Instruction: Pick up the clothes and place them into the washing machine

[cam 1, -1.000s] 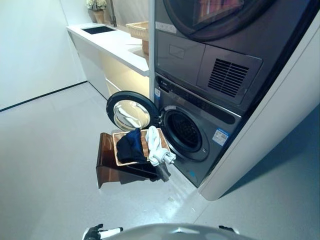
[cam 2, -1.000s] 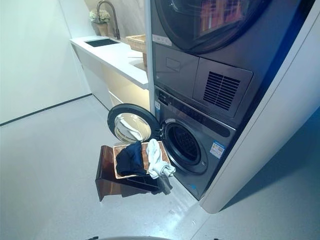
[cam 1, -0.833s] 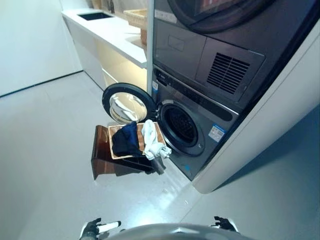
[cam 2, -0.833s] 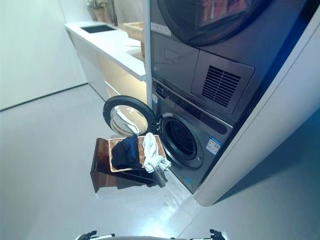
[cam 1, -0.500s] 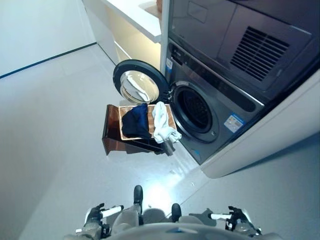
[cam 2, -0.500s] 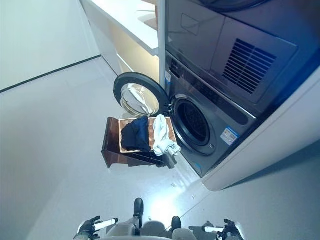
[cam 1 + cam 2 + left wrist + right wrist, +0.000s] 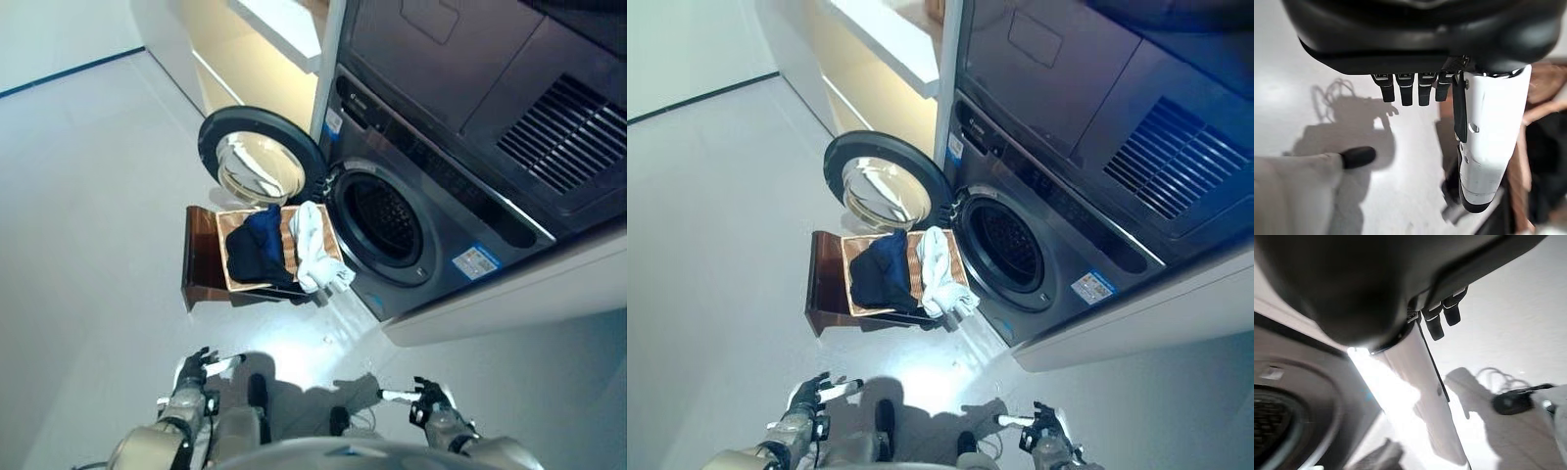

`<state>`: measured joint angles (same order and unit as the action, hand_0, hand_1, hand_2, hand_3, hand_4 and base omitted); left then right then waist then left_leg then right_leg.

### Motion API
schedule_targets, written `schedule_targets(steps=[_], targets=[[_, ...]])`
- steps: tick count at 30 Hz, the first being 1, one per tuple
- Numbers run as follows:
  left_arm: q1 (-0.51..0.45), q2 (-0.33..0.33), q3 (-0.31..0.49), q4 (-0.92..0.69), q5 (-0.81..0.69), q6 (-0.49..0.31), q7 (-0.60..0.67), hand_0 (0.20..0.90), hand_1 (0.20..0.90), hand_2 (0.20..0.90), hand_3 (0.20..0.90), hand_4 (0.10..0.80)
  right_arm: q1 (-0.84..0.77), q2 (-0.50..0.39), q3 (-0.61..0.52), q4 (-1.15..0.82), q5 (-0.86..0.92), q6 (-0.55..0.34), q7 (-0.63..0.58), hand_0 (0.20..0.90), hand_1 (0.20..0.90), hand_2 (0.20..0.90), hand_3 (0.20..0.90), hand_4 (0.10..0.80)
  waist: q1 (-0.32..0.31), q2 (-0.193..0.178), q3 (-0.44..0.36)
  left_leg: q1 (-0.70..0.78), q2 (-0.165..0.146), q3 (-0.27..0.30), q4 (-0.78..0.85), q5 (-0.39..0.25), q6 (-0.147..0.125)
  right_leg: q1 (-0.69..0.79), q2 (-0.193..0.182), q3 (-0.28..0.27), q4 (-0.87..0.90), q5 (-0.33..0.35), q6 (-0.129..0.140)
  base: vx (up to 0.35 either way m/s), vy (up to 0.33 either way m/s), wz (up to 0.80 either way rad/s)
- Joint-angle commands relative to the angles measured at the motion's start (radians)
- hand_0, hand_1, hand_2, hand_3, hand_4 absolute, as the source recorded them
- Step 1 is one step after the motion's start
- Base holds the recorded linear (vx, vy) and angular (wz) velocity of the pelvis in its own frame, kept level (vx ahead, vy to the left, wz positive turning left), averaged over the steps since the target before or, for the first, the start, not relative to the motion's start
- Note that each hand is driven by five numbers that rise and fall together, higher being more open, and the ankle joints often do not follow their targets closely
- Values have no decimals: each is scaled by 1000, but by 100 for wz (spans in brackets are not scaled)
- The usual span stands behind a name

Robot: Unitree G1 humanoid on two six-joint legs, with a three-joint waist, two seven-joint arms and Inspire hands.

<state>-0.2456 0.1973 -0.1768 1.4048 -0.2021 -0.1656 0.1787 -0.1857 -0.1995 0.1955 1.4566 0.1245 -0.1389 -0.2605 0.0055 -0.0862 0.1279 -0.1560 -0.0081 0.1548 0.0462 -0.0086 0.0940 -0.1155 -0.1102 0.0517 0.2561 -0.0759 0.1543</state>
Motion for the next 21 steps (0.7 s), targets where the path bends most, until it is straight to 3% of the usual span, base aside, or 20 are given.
schedule_targets(steps=[1, 2, 3, 4, 5, 6, 7, 9, 10, 18, 21], targets=[[-1, 15, -20, -5, 54, -26, 1, 900, 900, 900, 900, 800, 16, -53, -6, -13, 19, -20, -12, 900, 900, 900, 900, 800, -30, 44, 32, -12, -13, -70, -22, 18, -43, -56, 134, 40, 112, 78, -57, 300, 113, -12], [1, 17, -23, -4, 55, -30, 2, 900, 900, 900, 900, 800, 27, -42, -3, -12, 24, -20, -11, 900, 900, 900, 900, 800, -35, 49, 36, 21, -16, -73, -46, 25, -51, -49, 139, 36, 30, 50, -65, 390, 99, -12], [5, 15, -16, -3, 50, -32, 7, 900, 900, 900, 900, 800, 33, -34, 1, -15, 12, -17, -16, 900, 900, 900, 900, 800, -27, 49, 50, 66, -9, -59, -69, 16, -60, -44, 88, -55, -117, 70, -59, 211, -7, -1], [5, 15, -16, -3, 50, -32, 7, 900, 900, 900, 900, 800, 33, -34, 1, -15, 12, -17, -16, 900, 900, 900, 900, 800, -27, 49, 50, 66, -9, -59, -69, 16, -60, -44, 88, -55, -117, 70, -59, 206, -60, 1], [10, 7, -10, 5, 50, -29, 7, 900, 900, 900, 900, 800, 34, -31, 9, -19, -4, -14, -13, 900, 900, 900, 900, 800, -43, 40, 53, 82, -16, -63, -40, -8, -66, -48, 83, -67, -195, 113, -44, 116, -45, 10], [9, 7, -10, 5, 50, -29, 7, 900, 900, 900, 900, 800, 33, -31, 9, -19, -4, -14, -13, 900, 900, 900, 900, 800, -43, 40, 55, 83, -16, -63, -39, -9, -67, -45, 83, -67, -196, 113, -44, 267, -112, 22], [14, 2, 0, 10, 41, -36, 6, 900, 900, 900, 900, 800, 48, -34, 9, -16, -17, -19, -10, 900, 900, 900, 900, 800, -32, 22, 52, 93, -19, -52, 28, -67, -61, -2, 78, -66, -186, 98, -56, 168, -88, 45], [18, -9, -10, 9, 39, -33, 9, 900, 900, 900, 900, 800, 41, -35, 17, -12, -22, -14, -17, 900, 900, 900, 900, 800, -36, 25, 48, 98, -19, -53, 30, -59, -65, 22, 96, -43, -207, 101, -73, 155, -93, 46], [22, -19, -9, 0, 32, -33, 11, 900, 900, 900, 900, 800, 44, -41, 7, -14, -19, -12, -19, 900, 900, 900, 900, 800, -34, 31, 37, 104, -20, -54, 20, -55, -68, 38, 91, -70, -219, 98, -72, 142, -59, 20], [45, -42, -26, 0, 65, -32, -11, 900, 900, 900, 900, 800, 44, -55, 18, -20, -46, -11, -1, 900, 900, 900, 900, 800, -45, 48, -32, 203, -15, -70, -90, -34, -80, 125, 114, -56, -268, 74, -94, 127, -48, 1], [46, -45, -35, -19, 73, -34, -10, 900, 900, 900, 900, 800, 29, -54, 32, -25, -57, -11, -1, 900, 900, 900, 900, 800, -40, 38, -15, 162, -19, -91, 30, -56, -94, 135, 114, -52, -260, 64, -111, -6, -82, 4]])
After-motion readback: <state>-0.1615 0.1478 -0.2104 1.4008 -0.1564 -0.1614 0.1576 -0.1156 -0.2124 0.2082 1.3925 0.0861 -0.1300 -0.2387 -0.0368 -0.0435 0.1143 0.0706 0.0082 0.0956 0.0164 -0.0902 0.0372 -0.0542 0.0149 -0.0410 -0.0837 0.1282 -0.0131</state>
